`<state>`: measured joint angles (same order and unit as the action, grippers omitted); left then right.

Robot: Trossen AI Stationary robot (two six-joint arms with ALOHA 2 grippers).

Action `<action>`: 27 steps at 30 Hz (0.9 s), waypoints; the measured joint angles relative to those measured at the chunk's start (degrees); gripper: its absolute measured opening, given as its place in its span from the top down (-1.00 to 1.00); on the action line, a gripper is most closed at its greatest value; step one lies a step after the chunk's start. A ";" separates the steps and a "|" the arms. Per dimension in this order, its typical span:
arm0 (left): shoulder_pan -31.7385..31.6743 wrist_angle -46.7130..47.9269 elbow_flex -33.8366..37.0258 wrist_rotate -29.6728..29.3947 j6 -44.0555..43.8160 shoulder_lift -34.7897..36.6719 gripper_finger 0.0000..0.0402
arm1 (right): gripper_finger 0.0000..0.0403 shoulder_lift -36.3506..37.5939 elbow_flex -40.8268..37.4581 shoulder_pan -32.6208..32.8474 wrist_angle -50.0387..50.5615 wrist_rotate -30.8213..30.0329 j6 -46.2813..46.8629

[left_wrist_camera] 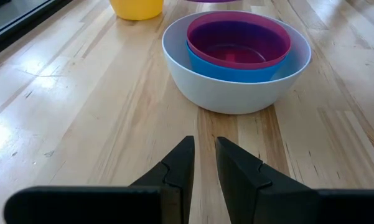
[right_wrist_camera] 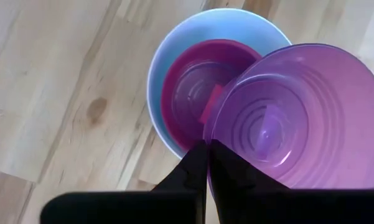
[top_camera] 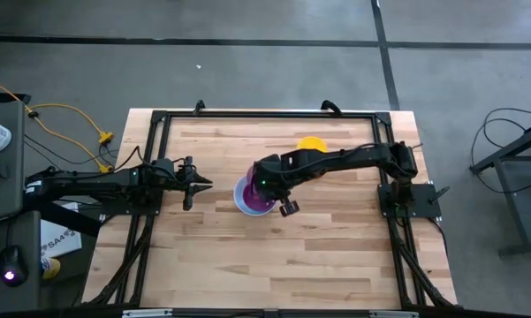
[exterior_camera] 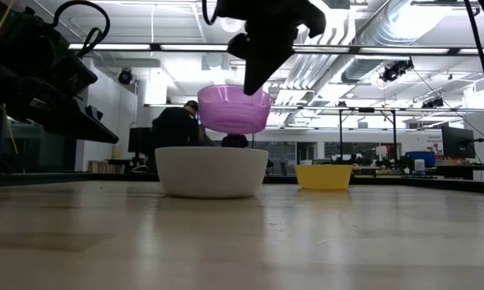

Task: Nest bowls inside each other
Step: Stack the purple bowl on the pink bowl

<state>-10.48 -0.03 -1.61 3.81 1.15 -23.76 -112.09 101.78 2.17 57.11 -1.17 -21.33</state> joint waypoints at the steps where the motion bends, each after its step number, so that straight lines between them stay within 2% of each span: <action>1: 0.01 0.00 0.00 0.00 0.01 -0.01 0.66 | 0.98 0.00 0.00 0.26 -0.08 0.00 0.31; 9: 0.00 0.00 0.00 0.00 0.00 0.01 0.66 | 0.98 -0.64 0.34 1.62 -0.69 -0.11 0.54; 22: 0.01 0.02 0.00 0.00 0.02 0.01 0.66 | 0.98 -6.29 7.48 3.00 2.42 -0.02 -0.32; 27: 0.00 0.02 0.00 0.00 0.02 0.00 0.66 | 0.98 -7.50 7.91 3.52 2.38 0.05 -0.85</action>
<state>-10.48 -0.01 -1.61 3.81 1.17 -23.77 -119.59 109.69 5.69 59.49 -1.12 -22.18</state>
